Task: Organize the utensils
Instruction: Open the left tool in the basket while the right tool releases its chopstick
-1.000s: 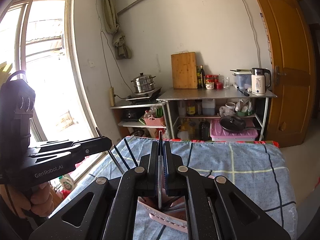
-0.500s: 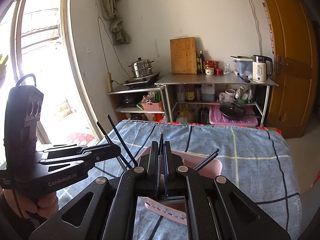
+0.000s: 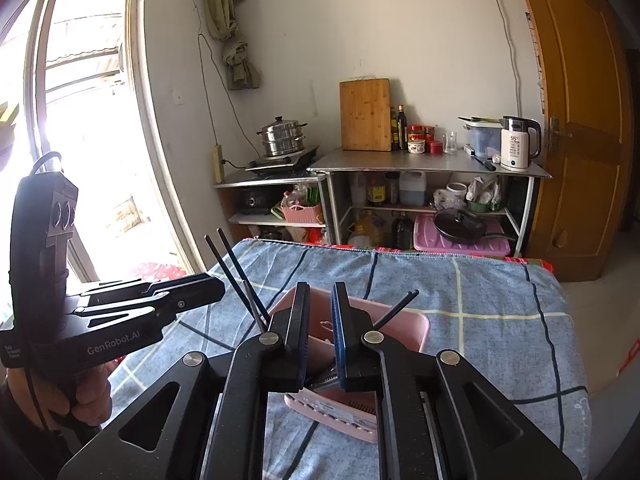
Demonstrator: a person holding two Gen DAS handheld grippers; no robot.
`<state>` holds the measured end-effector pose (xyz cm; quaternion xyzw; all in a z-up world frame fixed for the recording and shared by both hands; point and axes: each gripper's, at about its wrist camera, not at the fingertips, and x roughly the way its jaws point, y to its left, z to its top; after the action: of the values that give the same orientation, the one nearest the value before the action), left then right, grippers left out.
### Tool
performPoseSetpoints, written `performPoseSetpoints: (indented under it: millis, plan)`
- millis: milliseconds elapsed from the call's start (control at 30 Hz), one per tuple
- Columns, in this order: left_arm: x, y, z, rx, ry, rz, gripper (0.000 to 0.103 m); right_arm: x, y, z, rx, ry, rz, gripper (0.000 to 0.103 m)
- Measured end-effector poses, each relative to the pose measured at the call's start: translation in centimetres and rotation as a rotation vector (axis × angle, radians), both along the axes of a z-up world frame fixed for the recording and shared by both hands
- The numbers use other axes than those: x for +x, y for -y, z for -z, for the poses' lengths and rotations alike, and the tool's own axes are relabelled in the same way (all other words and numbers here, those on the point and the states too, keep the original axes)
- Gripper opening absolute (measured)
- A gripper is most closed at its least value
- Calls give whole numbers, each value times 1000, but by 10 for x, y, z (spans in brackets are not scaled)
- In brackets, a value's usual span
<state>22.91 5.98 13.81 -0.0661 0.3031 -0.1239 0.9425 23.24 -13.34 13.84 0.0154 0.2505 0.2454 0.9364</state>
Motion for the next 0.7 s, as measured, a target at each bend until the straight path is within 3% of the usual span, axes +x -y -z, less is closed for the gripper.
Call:
performPoseSetpoints:
  millis: [267, 433, 700]
  plan:
    - [-49, 0, -5, 3, 66, 7, 21, -41, 32, -3, 44, 40, 12, 12]
    - [-81, 4, 10, -10, 67, 27, 21, -70, 55, 10, 48, 37, 39, 12]
    - [-118, 18, 45, -29, 28, 59, 27, -105, 86, 50, 55, -44, 86, 12]
